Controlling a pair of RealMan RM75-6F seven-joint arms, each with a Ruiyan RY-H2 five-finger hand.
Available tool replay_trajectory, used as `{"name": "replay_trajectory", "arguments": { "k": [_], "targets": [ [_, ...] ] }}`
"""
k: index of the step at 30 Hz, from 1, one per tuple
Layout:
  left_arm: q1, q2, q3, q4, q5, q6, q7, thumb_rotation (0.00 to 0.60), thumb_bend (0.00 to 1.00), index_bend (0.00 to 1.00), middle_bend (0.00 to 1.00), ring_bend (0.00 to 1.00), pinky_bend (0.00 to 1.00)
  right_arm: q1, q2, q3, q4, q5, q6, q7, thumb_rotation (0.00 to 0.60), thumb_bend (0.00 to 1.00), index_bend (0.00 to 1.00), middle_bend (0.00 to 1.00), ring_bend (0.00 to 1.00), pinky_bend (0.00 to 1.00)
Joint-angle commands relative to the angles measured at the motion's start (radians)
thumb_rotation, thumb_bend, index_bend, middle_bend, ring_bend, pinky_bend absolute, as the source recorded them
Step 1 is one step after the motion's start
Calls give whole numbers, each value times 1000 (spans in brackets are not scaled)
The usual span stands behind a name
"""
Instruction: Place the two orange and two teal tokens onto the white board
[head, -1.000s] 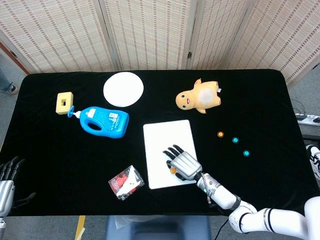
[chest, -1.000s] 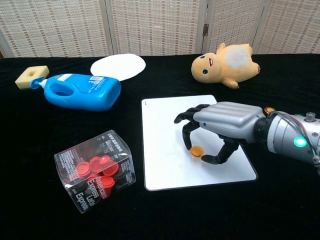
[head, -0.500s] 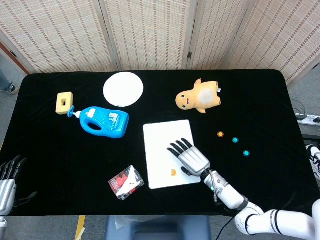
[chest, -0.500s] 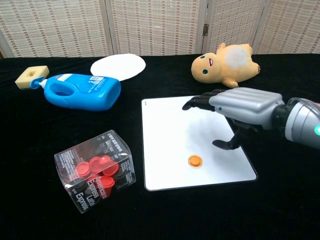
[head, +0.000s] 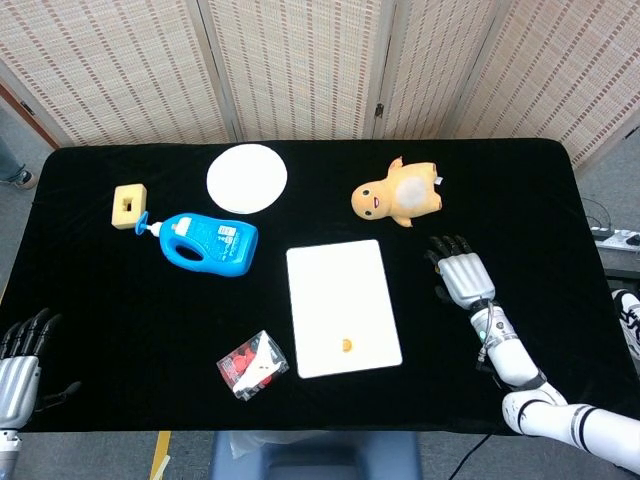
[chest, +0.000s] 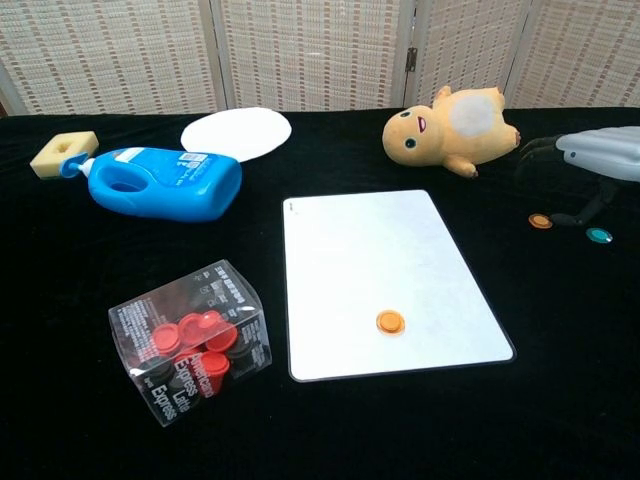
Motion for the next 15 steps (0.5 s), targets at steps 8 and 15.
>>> {"name": "replay_trajectory", "arguments": {
  "k": [8,15],
  "targets": [
    [6,3,2,0,-8,0,-1,600,100,0,0,0,0,70,-122,22,204,144,-94,-49,600,436,315,94,18,0],
    [9,1,4,6,-13,-1,-6,600,100,0,0,0,0,88,-163,27,281,189,-117,-54,600,436,352,99,21,0]
  ]
}}
